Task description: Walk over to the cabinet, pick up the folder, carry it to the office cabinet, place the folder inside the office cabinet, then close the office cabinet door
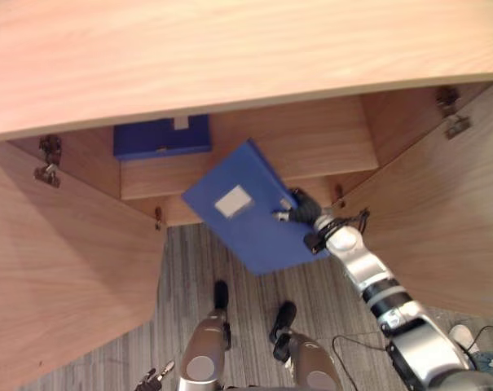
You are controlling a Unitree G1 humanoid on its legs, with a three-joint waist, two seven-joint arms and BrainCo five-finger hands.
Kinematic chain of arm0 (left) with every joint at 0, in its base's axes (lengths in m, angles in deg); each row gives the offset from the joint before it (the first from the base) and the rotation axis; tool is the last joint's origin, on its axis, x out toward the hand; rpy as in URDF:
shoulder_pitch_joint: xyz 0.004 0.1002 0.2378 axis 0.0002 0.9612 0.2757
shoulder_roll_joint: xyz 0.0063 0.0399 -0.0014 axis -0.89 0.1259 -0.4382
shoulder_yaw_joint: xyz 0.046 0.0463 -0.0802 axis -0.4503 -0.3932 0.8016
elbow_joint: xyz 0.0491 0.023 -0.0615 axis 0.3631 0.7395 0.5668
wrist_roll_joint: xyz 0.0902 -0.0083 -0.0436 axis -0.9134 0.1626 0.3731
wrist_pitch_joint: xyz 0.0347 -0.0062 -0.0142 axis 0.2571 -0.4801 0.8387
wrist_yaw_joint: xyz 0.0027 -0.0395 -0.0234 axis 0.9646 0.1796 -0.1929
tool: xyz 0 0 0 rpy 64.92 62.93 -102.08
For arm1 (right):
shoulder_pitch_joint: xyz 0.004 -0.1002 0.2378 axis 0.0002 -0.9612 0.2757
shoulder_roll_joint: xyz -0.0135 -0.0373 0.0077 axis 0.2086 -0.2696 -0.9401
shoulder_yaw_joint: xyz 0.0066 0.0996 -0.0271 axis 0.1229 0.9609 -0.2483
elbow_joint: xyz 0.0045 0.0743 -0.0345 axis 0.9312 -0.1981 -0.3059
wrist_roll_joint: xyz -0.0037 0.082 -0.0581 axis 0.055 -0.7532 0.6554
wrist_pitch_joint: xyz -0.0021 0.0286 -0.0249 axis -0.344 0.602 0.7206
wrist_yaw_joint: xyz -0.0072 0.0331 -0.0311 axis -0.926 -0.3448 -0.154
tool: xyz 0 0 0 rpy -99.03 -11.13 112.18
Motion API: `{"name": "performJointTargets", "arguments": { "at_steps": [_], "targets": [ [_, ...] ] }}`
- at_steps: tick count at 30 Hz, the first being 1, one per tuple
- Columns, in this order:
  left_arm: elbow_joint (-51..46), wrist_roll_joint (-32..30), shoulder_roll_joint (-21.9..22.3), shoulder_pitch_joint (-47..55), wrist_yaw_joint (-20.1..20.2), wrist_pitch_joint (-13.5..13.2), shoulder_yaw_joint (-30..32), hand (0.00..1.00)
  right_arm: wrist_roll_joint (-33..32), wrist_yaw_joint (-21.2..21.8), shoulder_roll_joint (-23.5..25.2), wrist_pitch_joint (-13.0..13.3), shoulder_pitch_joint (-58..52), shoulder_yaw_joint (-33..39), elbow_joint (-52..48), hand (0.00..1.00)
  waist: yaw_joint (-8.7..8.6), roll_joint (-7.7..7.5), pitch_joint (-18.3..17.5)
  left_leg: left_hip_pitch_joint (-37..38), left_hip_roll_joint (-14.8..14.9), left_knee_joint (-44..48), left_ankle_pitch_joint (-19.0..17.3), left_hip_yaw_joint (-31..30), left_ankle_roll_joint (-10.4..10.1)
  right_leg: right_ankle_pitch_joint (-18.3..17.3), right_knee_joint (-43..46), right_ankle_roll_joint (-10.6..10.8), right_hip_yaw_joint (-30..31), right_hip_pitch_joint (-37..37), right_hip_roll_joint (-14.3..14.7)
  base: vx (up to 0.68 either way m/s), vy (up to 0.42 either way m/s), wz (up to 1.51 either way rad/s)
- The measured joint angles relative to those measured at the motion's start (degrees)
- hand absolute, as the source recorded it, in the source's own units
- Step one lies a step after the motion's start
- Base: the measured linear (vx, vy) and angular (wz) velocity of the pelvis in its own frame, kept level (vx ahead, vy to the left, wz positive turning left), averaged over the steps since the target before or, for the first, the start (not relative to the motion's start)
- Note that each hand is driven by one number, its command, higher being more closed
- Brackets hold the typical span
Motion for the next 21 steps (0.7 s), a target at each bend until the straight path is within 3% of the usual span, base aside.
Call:
{"name": "performJointTargets", "arguments": {
  "at_steps": [3,7,8,13,14,21],
  "targets": [
    [-0.16,1.31,-0.08,-0.12,-0.21,-0.23,-0.45,0.0,-7.82,-1.97,-1.82,-0.35,3.95,3.39,0.91,1.0,0.05,1.75,2.19,-7.29,-1.33,11.47,-4.54,-2.0,1.16,-5.67,12.52,0.3,-1.1,-5.84,-4.3,-0.08,0.072,0.4],
    [-1.31,2.13,1.48,-0.06,-0.27,0.11,-0.35,0.0,-19.59,-2.89,-2.01,-0.8,6.37,6.34,-0.31,1.0,0.48,2.04,2.72,-15.13,-3.85,23.95,-10.47,-2.29,2.03,-12.67,27.12,1.41,-1.18,-12.22,-10.9,-0.11,0.033,0.41],
    [-2.63,2.15,2.36,-0.1,-0.27,0.16,-0.3,0.0,-25.09,-2.89,-1.81,-0.83,6.89,6.61,-2.27,1.0,0.48,2.09,2.76,-17.66,-4.02,27.4,-12.22,-1.52,2.59,-14.37,30.89,1.83,-1.25,-14.07,-12.84,-0.12,0.005,0.34],
    [-6.7,2.49,4.18,-0.16,-0.37,0.39,-0.14,0.0,-39.14,-3.8,0.88,-0.72,10.32,12.21,-6.19,1.0,0.85,2.21,2.83,-21.96,-3.69,32.35,-13.48,2.32,3.5,-17.01,37.3,2.9,-1.56,-17.29,-17.56,-0.09,0.009,0.34],
    [-7.06,2.94,4.31,-0.21,-0.6,0.41,-0.14,0.0,-44.61,-4.84,1.42,-0.32,12.03,13.74,-6.2,1.0,1.18,2.22,2.82,-22.7,-3.77,33.1,-13.78,2.47,3.87,-17.11,37.8,3.01,-1.47,-17.83,-17.87,-0.06,0.06,0.11],
    [-9.16,3.73,4.56,-0.28,-2.39,0.93,-0.17,0.0,-60.87,-11.35,1.61,1.19,18.27,23.55,-4.11,1.0,2.16,2.23,2.81,-25.29,-5.55,33.45,-13.54,1.46,4.45,-17.24,38.35,3.27,-3.56,-18.7,-19.88,0.0,0.035,0.17]
  ]
}}
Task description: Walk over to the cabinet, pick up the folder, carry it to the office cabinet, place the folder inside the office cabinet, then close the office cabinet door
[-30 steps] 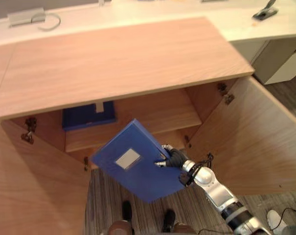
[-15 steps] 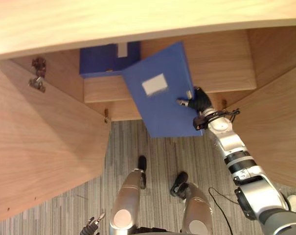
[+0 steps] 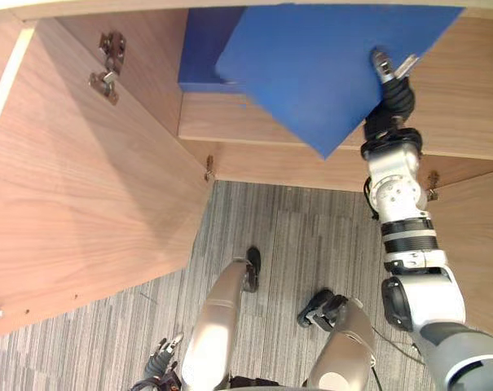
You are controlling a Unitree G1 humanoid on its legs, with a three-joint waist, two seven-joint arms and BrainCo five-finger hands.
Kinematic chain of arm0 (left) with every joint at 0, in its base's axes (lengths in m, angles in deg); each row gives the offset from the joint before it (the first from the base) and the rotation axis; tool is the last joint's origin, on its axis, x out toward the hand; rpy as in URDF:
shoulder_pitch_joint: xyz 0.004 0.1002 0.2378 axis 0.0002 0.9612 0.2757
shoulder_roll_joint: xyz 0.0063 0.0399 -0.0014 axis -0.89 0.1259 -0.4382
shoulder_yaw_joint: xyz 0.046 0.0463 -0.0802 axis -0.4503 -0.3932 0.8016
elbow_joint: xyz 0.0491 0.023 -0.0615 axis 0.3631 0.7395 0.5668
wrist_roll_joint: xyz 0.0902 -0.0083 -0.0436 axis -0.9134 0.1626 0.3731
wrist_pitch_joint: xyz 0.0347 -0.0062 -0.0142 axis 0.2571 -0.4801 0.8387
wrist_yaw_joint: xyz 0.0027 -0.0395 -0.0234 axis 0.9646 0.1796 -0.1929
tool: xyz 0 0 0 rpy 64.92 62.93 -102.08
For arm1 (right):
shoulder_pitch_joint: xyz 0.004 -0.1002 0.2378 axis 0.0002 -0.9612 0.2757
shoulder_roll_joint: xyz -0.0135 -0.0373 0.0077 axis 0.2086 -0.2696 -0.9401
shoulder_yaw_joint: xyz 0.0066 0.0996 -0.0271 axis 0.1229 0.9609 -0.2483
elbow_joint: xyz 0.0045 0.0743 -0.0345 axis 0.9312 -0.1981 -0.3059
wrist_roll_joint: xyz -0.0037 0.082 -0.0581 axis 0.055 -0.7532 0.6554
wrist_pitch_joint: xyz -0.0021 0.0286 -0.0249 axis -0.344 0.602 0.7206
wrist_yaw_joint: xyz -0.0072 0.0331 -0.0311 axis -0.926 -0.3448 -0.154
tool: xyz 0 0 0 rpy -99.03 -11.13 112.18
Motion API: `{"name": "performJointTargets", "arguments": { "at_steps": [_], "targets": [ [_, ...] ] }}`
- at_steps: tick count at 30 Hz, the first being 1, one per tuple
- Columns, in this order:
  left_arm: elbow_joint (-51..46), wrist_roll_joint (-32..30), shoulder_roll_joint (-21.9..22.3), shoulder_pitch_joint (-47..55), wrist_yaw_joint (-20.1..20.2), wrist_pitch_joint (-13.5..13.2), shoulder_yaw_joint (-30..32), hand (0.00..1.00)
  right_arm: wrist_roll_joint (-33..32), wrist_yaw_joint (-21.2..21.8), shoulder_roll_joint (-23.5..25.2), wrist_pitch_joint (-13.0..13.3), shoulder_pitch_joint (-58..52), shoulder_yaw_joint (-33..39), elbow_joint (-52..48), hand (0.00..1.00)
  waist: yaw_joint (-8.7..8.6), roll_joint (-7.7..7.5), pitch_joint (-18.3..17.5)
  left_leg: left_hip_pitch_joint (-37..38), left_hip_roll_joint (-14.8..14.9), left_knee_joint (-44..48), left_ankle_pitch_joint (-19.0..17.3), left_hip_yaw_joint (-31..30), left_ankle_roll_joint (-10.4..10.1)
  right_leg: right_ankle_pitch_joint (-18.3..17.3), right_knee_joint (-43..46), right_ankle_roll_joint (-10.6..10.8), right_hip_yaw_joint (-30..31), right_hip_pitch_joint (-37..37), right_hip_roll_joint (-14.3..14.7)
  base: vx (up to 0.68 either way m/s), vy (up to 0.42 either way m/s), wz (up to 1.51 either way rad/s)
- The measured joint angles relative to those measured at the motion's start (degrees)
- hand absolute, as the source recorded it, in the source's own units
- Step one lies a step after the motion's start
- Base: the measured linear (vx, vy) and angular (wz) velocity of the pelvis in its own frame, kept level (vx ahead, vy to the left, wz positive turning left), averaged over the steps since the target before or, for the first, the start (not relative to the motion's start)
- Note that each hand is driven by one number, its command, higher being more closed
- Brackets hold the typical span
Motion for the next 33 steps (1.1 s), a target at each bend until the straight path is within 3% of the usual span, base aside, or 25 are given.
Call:
{"name": "performJointTargets", "arguments": {
  "at_steps": [5,7,10,18,22,27,32,33],
  "targets": [
    [-1.82,0.45,0.08,-0.03,-1.54,0.6,-0.35,0.0,-11.21,-5.72,-0.08,5.57,13.59,11.05,8.52,1.0,0.76,0.3,-0.1,-3.59,-1.04,2.15,0.16,-0.45,0.1,-1.2,2.84,0.15,-1.36,-2.09,-1.76,0.02,-0.006,0.2],
    [-1.96,0.52,-0.01,-0.26,-2.31,0.64,-0.79,0.0,-13.98,-6.66,-0.84,8.48,16.06,11.98,10.09,1.0,0.78,0.31,-0.11,-4.73,-1.75,3.28,0.11,-0.58,0.01,-2.34,4.25,0.79,-1.53,-2.52,-2.64,0.0,-0.019,0.32],
    [-1.94,0.53,-0.13,-0.82,-3.01,0.82,-1.87,0.0,-16.01,-8.38,-2.59,10.82,20.4,12.08,12.89,1.0,1.0,0.61,-0.17,-8.6,-2.69,5.31,-0.01,-1.9,-0.27,-3.97,7.43,0.8,-1.99,-5.39,-3.82,-0.03,-0.038,0.32],
    [-3.61,0.51,-0.28,-2.37,-6.16,1.18,-3.94,0.0,-19.88,-15.06,-8.13,12.1,26.52,13.56,19.41,1.0,3.2,1.57,-0.06,-19.78,-3.79,10.23,0.91,-4.12,-1.8,-7.42,15.8,-0.97,-1.87,-15.23,-6.01,-0.01,-0.069,0.21],
    [-4.0,0.51,-0.12,-2.37,-7.14,1.2,-4.15,0.0,-21.88,-17.37,-12.2,12.15,28.61,12.63,23.11,1.0,3.34,1.85,0.07,-24.22,-4.29,11.68,2.18,-4.76,-1.91,-8.32,18.83,-1.58,-0.28,-20.06,-6.27,0.02,-0.064,0.13],
    [-4.28,0.44,0.11,-2.46,-8.98,1.18,-4.1,0.0,-23.57,-17.92,-13.16,12.9,29.55,9.0,23.09,1.0,3.1,1.88,0.08,-27.35,-3.83,12.03,3.04,-4.8,-2.63,-8.84,20.52,-2.41,1.21,-24.11,-5.73,0.05,-0.085,0.0],
    [-4.28,0.34,0.27,-2.49,-10.25,1.15,-4.11,0.0,-24.35,-18.33,-12.68,17.96,29.53,12.6,20.52,1.0,3.16,1.88,0.08,-28.5,-3.23,11.77,3.62,-4.79,-3.06,-9.0,21.18,-2.75,1.37,-25.57,-5.45,0.07,-0.083,0.02],
    [-4.27,0.25,0.28,-2.49,-10.42,1.17,-4.11,0.0,-24.39,-18.47,-12.44,19.82,29.44,14.87,19.39,0.0,3.16,1.88,0.08,-28.55,-3.23,11.59,3.81,-4.79,-3.21,-9.01,21.15,-2.76,1.38,-25.64,-5.37,0.1,-0.073,0.04]
  ]
}}
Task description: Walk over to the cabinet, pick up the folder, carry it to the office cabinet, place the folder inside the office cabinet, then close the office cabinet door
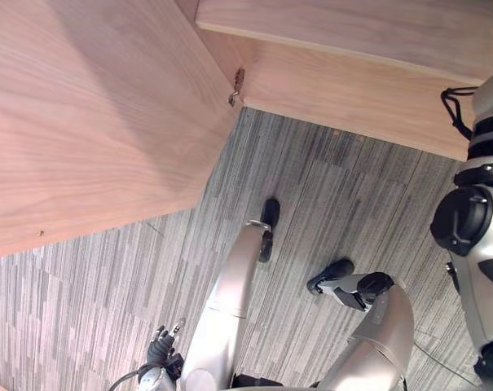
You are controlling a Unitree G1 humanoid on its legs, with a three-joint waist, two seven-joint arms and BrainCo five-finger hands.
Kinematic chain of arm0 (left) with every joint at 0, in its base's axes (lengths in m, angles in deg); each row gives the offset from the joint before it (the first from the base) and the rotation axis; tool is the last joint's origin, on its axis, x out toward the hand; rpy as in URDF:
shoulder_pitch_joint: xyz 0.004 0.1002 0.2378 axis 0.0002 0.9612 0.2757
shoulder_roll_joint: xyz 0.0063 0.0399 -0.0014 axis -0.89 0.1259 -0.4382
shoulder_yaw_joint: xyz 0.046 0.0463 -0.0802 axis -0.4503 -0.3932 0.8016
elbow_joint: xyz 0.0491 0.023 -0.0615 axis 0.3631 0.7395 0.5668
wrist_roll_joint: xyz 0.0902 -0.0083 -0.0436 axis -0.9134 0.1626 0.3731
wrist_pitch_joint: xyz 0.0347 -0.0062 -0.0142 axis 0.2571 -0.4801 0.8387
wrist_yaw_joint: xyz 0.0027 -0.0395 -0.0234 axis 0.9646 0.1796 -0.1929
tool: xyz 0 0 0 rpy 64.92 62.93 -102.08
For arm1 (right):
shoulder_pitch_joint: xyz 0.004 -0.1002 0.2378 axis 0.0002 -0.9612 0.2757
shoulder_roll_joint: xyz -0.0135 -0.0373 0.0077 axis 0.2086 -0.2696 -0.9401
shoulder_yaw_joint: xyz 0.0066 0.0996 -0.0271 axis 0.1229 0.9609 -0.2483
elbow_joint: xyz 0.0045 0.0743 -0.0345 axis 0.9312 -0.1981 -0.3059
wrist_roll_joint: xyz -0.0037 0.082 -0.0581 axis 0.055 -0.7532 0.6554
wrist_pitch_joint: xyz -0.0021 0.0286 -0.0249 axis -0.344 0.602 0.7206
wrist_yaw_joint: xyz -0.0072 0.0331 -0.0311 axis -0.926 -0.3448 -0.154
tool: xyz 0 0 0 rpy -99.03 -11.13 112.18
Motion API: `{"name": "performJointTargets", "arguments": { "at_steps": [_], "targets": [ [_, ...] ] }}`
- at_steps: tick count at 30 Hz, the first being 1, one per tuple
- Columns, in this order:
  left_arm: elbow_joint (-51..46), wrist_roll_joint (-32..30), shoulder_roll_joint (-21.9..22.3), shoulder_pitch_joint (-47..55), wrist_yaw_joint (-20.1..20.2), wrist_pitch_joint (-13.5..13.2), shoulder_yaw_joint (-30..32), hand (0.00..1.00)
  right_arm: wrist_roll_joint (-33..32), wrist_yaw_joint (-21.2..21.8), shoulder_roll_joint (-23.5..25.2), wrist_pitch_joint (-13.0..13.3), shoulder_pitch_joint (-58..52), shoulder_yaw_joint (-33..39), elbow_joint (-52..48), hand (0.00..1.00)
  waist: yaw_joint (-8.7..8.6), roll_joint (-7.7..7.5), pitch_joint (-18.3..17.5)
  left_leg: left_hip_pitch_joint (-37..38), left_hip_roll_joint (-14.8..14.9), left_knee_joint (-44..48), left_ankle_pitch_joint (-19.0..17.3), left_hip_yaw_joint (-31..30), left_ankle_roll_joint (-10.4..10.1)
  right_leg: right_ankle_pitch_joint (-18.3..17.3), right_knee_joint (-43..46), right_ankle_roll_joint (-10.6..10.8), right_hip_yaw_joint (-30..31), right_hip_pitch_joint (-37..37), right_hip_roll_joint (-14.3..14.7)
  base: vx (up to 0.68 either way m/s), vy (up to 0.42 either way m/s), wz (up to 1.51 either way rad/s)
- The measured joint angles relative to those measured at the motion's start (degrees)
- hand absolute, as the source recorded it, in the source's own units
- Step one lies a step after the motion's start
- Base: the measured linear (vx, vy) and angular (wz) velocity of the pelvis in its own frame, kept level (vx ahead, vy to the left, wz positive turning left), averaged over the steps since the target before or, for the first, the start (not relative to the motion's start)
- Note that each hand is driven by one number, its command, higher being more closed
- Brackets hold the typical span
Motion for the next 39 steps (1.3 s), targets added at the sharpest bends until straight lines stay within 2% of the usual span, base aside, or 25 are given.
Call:
{"name": "performJointTargets", "arguments": {
  "at_steps": [4,9,12,15,16,18,20,22,23,25,26,30,32,35,39],
  "targets": [
    [-0.02,-0.62,0.02,0.0,-0.35,-0.03,0.0,0.0,-0.21,-0.17,0.67,2.84,-0.08,3.32,-3.82,0.0,-0.17,0.0,0.0,0.32,0.0,-0.8,0.92,-0.03,0.26,0.02,-0.59,-0.03,0.02,0.11,0.35,0.11,-0.065,0.02],
    [0.0,-1.1,0.01,0.0,-0.65,-0.25,0.03,0.0,0.36,0.79,0.65,2.89,-0.3,3.01,-5.42,0.0,-0.41,-0.02,-0.01,1.86,0.2,-2.19,1.05,0.02,-0.21,0.11,-1.49,-0.16,0.14,1.17,0.86,0.1,-0.068,-0.02],
    [0.07,-1.09,0.0,0.01,-0.59,-0.41,0.05,0.0,0.71,1.87,0.43,-0.07,-0.91,1.7,-5.32,0.0,-0.41,-0.03,-0.01,2.45,0.76,-2.87,1.27,-0.06,-0.41,0.31,-2.27,-0.47,0.02,1.66,1.7,0.09,-0.065,-0.07],
    [0.13,-1.1,-0.04,0.0,-0.06,-0.5,0.14,0.0,3.23,3.68,-1.29,-3.88,-1.52,-4.31,-2.92,0.0,-0.76,-0.03,-0.01,2.59,1.03,-3.33,1.79,-0.31,-0.36,0.36,-2.72,-0.57,-0.19,1.81,2.03,0.09,-0.059,-0.02],
    [0.14,-1.09,-0.12,0.01,0.37,-0.51,0.16,0.0,5.2,4.41,-2.02,-6.09,-1.52,-6.53,-1.35,0.0,-0.88,-0.04,-0.01,2.87,1.08,-3.64,1.9,-0.36,-0.44,0.4,-3.02,-0.64,-0.25,2.05,2.17,0.1,-0.059,-0.03],
    [0.11,-1.08,-0.17,0.03,0.92,-0.65,0.18,0.0,9.9,5.56,-3.39,-10.19,-1.5,-11.14,1.13,0.0,-0.98,-0.07,-0.03,3.19,1.35,-3.82,1.9,-0.35,-0.45,0.45,-3.34,-0.71,-0.25,2.29,2.52,0.09,-0.05,-0.06],
    [0.03,-1.08,-0.26,0.02,1.88,-0.78,0.32,0.0,16.12,8.34,-5.76,-16.11,-1.46,-18.32,4.08,0.0,-1.1,-0.12,-0.03,3.15,1.75,-3.84,1.9,-0.46,-0.45,0.53,-3.54,-0.84,-0.37,2.31,2.93,0.08,-0.042,-0.06],
    [0.01,-1.08,-0.27,0.03,2.43,-0.78,0.49,0.0,20.62,10.01,-6.91,-19.75,-1.38,-22.45,6.48,0.0,-1.09,-0.16,-0.02,3.21,2.04,-3.82,1.92,-0.47,-0.47,0.58,-3.7,-0.91,-0.39,2.38,3.25,0.07,-0.037,-0.06],
    [-0.1,-1.1,-0.29,0.03,3.19,-0.79,1.04,0.0,26.15,12.13,-7.77,-23.66,-1.38,-26.92,9.07,0.0,-1.07,-0.3,0.01,3.29,2.27,-3.82,1.95,-0.59,-0.52,0.66,-3.86,-1.01,-0.47,2.51,3.61,0.05,-0.025,-0.06],
    [-0.18,-1.14,-0.35,0.03,3.93,-0.8,1.56,0.0,32.85,14.72,-8.34,-27.18,-1.38,-31.16,11.72,0.0,-1.14,-0.34,0.03,3.51,2.31,-3.82,1.98,-0.7,-0.57,0.66,-3.85,-1.02,-0.53,2.75,3.66,0.05,-0.028,-0.02],
    [-0.71,-1.2,-0.36,0.24,4.49,-0.76,1.98,0.0,39.4,17.14,-8.89,-28.62,-1.36,-33.91,13.7,0.0,-1.29,-0.36,0.04,3.9,2.35,-3.82,1.99,-0.68,-0.57,0.66,-3.85,-1.02,-0.53,3.15,3.68,0.06,-0.03,0.0],
    [-4.47,-2.35,-2.07,1.22,6.96,-0.7,2.24,0.0,53.61,24.12,-10.97,-31.54,-1.34,-40.26,15.88,0.0,-1.27,-1.11,0.03,5.28,2.5,-3.85,1.65,-0.51,-0.92,0.66,-3.87,-1.03,-0.5,4.5,3.68,0.02,-0.01,-0.01],
    [-6.15,-3.36,-2.91,1.22,8.3,-0.66,2.25,0.0,58.56,26.34,-11.22,-31.51,-1.36,-40.25,16.92,0.0,-1.26,-1.19,0.06,5.47,2.74,-3.84,1.58,-0.3,-0.82,0.74,-3.79,-1.16,-0.51,4.73,3.68,0.0,0.0,0.0],
    [-7.61,-4.01,-3.82,1.22,9.59,-0.64,2.41,0.0,63.58,28.69,-12.0,-31.51,-1.73,-41.86,17.91,0.0,-1.12,-1.21,0.05,6.25,3.49,-3.83,1.55,0.62,-0.63,0.85,-3.81,-1.23,-0.51,5.55,3.58,0.0,0.0,0.0],
    [-8.96,-4.65,-3.88,1.3,10.69,-0.44,4.1,0.0,65.87,30.57,-12.17,-31.51,-3.02,-41.79,18.76,0.0,-0.77,-2.0,-0.33,6.99,5.31,-4.18,1.28,2.72,-0.11,0.85,-3.94,-1.23,-0.4,5.97,3.59,0.02,-0.036,0.01]
  ]
}}
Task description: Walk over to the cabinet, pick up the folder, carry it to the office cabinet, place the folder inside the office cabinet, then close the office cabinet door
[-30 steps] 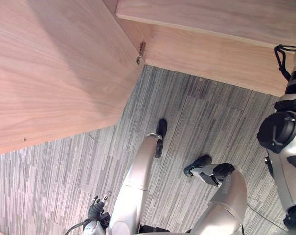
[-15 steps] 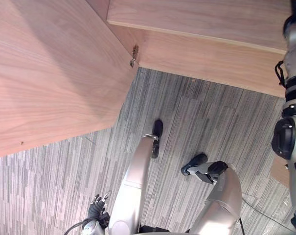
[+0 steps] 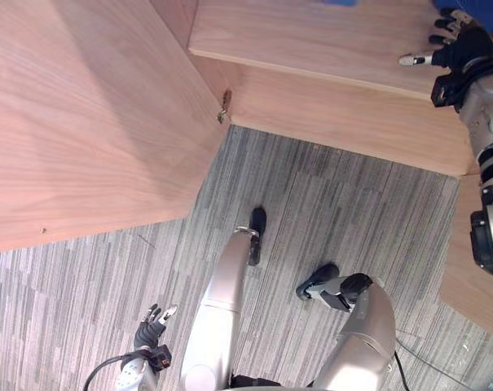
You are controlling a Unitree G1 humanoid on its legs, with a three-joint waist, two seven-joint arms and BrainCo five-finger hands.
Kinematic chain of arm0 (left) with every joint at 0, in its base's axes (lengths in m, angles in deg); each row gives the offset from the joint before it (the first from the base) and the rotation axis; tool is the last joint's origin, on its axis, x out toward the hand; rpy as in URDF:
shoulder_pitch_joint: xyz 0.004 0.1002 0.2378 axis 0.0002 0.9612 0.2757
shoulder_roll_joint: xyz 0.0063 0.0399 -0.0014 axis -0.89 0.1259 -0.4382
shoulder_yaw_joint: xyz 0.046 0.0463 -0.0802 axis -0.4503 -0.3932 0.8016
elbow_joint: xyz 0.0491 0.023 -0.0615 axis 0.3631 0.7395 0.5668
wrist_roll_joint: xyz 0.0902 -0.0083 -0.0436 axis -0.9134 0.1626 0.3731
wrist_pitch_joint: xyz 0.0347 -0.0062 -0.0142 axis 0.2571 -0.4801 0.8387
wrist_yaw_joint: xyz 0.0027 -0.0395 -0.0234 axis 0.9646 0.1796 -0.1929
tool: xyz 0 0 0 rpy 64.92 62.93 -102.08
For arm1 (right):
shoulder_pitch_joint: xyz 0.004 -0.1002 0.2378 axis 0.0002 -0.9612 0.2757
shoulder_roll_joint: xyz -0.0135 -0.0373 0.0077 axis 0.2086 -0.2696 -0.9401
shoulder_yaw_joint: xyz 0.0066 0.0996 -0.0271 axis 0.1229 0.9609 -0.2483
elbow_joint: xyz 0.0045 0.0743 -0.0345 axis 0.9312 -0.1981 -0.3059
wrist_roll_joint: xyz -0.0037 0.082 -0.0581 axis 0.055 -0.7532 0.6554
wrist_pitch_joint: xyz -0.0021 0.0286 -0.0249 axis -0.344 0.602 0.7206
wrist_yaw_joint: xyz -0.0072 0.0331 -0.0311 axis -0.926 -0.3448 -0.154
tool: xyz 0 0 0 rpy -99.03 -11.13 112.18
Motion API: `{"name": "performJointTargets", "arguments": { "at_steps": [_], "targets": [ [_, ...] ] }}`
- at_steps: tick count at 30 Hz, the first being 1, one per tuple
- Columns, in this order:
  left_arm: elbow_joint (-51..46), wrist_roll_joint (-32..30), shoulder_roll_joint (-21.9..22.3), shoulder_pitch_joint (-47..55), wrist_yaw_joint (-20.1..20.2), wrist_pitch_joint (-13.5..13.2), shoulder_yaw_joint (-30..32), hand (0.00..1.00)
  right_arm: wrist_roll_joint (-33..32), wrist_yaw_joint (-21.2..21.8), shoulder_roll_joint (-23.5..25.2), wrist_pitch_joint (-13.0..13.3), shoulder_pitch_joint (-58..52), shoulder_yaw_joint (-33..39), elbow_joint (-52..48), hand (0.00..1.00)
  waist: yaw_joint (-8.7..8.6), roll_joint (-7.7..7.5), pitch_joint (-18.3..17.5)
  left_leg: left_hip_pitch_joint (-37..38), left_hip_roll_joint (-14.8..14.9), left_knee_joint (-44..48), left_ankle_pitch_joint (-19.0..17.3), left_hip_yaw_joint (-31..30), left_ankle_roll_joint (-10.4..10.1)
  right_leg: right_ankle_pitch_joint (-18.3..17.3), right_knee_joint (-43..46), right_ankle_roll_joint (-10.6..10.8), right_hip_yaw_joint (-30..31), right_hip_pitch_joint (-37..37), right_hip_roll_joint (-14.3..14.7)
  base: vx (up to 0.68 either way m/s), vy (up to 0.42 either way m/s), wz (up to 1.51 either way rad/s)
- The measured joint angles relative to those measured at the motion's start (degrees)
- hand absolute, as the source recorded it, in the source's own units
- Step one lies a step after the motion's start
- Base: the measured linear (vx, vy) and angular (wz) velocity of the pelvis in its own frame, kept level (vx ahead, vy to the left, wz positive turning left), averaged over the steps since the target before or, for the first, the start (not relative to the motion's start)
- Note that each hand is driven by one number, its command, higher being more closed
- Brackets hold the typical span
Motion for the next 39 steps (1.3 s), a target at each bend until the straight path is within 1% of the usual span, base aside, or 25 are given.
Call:
{"name": "performJointTargets", "arguments": {
  "at_steps": [1,2,5,9,13,15,17,20,21,24,26,29,33,34,37,38,39],
  "targets": [
    [-0.07,-0.2,0.0,0.0,0.12,0.03,0.38,0.0,0.08,0.44,-0.15,0.0,-0.23,0.05,0.04,0.0,0.02,-0.19,-0.1,0.11,0.68,-0.18,0.15,0.78,0.35,0.0,-0.06,0.0,0.0,0.0,0.0,0.03,-0.06,0.02],
    [-0.09,-0.5,0.02,0.02,0.34,0.09,0.56,0.0,0.84,0.89,-0.25,0.0,-0.27,0.06,0.03,0.0,0.02,-0.22,-0.12,0.18,1.1,-0.19,0.37,1.35,0.17,0.0,-0.07,-0.01,0.02,-0.01,-0.03,0.03,-0.055,0.0],
    [-0.2,-1.22,0.21,0.07,0.54,0.17,0.61,0.0,1.97,1.64,-0.4,0.05,-0.35,0.14,0.01,0.0,0.04,-0.44,-0.25,0.18,1.4,-0.19,0.79,1.68,0.83,0.05,-0.13,-0.07,0.08,-0.14,0.03,0.04,-0.043,-0.03],
    [-0.39,-1.5,0.55,0.08,1.06,0.3,0.64,0.0,2.54,2.46,-0.39,-0.03,-1.1,0.18,0.18,0.0,0.13,-1.03,-0.65,0.24,1.65,-0.32,0.76,1.81,0.76,0.14,-0.31,-0.22,0.11,-0.22,0.17,0.04,-0.042,-0.03],
    [-1.5,-1.49,1.39,0.39,1.15,0.48,0.64,0.0,8.01,2.97,-0.36,0.22,-2.75,0.39,-0.68,0.0,0.4,-1.32,-1.45,0.47,1.79,-0.96,0.8,2.16,0.71,0.61,-0.99,-0.49,0.1,-0.29,0.23,0.03,-0.026,-0.04],
    [-3.11,-1.5,1.5,1.37,1.34,0.49,0.63,0.0,13.26,3.79,-0.14,0.77,-5.28,0.43,-1.89,0.0,0.58,-2.11,-2.34,1.08,1.79,-1.94,1.06,2.5,0.78,1.04,-1.88,-0.4,0.11,-0.02,0.38,0.05,-0.031,-0.03],
    [-3.98,-1.52,1.53,2.13,1.73,0.5,0.62,0.0,16.17,4.03,0.37,1.04,-6.57,0.52,-1.9,0.0,0.72,-2.6,-3.03,1.65,1.82,-2.96,1.32,2.75,0.79,1.56,-2.91,-0.32,0.11,0.23,0.64,0.05,-0.027,-0.05],
    [-4.68,-1.7,1.53,2.36,2.17,0.53,0.63,0.0,20.14,4.49,1.01,1.25,-8.47,0.51,-2.15,0.0,0.77,-2.59,-3.12,3.54,1.84,-4.51,1.54,3.16,0.85,2.44,-4.74,-0.08,0.06,1.82,1.05,0.06,-0.016,-0.06],
    [-4.77,-1.71,1.53,2.36,2.18,0.53,0.63,0.0,20.27,4.49,1.21,1.25,-8.97,0.51,-2.35,0.0,0.75,-2.6,-3.14,3.97,1.85,-4.82,1.55,3.22,0.85,2.64,-5.15,0.01,0.05,2.18,1.14,0.06,-0.006,-0.07],
    [-5.91,-1.7,1.51,2.47,2.28,0.57,0.63,0.0,21.7,4.86,2.51,1.26,-10.65,0.44,-2.87,0.0,0.76,-2.81,-3.9,5.78,2.51,-7.55,2.42,4.16,1.43,4.33,-8.29,-0.04,0.0,3.25,2.32,0.05,-0.011,-0.16],
    [-7.43,-1.69,1.43,2.66,2.44,0.55,0.63,0.0,22.08,5.45,4.1,1.26,-11.44,0.38,-2.44,0.0,0.58,-2.91,-3.99,8.45,2.75,-11.17,3.88,5.28,1.96,6.14,-11.75,-0.07,-0.02,4.87,3.23,0.06,-0.021,-0.22],
    [-9.26,-1.68,1.28,3.7,2.79,0.5,1.18,0.0,22.08,6.26,5.26,1.24,-11.98,-0.11,-1.41,0.0,0.5,-3.01,-4.08,11.11,2.9,-14.54,4.82,6.17,1.9,7.69,-14.92,-0.11,-0.03,6.56,4.19,0.06,-0.037,-0.14],
    [-9.1,-1.5,1.24,4.23,2.87,0.58,2.41,0.0,22.16,6.56,6.2,1.23,-11.86,-0.27,-1.52,0.0,-0.18,-3.24,-4.19,12.23,2.95,-16.36,5.5,6.82,2.04,8.34,-16.31,-0.07,-0.13,7.09,4.33,0.03,-0.066,-0.05],
    [-9.04,-1.46,1.25,4.26,2.87,0.59,2.46,0.0,22.17,6.57,6.88,0.9,-11.87,-0.8,-1.28,0.0,-0.29,-3.27,-4.19,13.17,3.31,-17.07,5.65,7.11,2.01,8.73,-17.32,-0.04,-0.15,7.86,4.82,0.03,-0.075,-0.18],
    [-8.85,-1.46,1.26,4.4,2.86,0.6,2.48,0.0,22.15,6.46,10.48,-0.13,-12.1,-3.67,-0.78,0.0,-0.81,-3.96,-4.43,16.32,4.26,-21.11,6.94,8.29,1.77,10.77,-21.67,-0.22,-0.15,9.95,6.91,0.04,-0.081,-0.3],
    [-8.8,-1.47,1.27,4.38,2.86,0.6,2.47,0.0,22.12,6.55,13.54,-0.68,-12.7,-5.3,0.19,0.0,-1.12,-4.3,-4.57,18.8,4.89,-23.92,7.86,8.89,1.41,12.2,-24.89,-0.2,-0.27,11.86,8.47,0.04,-0.08,-0.37],
    [-8.79,-1.47,1.29,4.35,2.86,0.61,2.46,0.0,22.11,6.57,14.84,-0.9,-13.58,-5.49,0.63,0.0,-1.29,-4.41,-4.6,20.03,5.03,-25.06,8.24,9.09,1.37,12.65,-26.08,-0.2,-0.52,12.9,8.94,0.04,-0.083,-0.3]
  ]
}}
